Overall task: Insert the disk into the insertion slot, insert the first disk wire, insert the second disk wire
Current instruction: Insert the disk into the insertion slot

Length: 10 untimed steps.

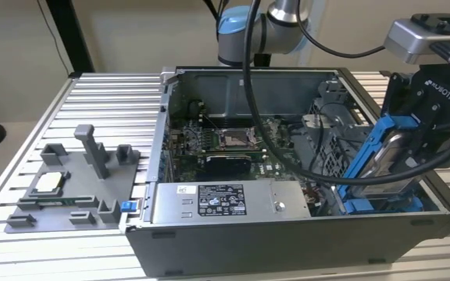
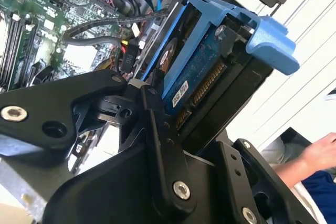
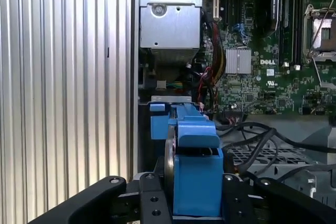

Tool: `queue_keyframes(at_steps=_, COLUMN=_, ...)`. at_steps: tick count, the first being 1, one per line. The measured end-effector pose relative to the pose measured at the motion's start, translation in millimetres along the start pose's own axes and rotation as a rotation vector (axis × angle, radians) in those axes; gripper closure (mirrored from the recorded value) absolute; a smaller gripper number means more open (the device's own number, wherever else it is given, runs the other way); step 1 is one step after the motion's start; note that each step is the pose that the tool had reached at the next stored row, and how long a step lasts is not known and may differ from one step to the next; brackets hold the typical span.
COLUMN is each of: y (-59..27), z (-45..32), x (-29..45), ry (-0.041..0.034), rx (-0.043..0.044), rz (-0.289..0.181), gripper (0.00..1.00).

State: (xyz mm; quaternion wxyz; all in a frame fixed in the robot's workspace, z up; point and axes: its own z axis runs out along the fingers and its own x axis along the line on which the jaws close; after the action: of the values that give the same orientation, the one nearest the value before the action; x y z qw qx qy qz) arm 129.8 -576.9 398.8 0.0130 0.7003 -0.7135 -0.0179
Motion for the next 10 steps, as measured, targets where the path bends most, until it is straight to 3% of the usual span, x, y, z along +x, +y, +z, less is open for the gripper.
queue_keyframes(at_steps=7, y=-0.7, z=12.3, x=0.1, ry=0.0001, rx=-0.0017, rz=0.0, gripper=1.0)
queue_keyframes(at_steps=10, y=-0.7, z=12.4, x=0.1, ry=0.0002, rx=-0.0028, rz=0.0, gripper=1.0)
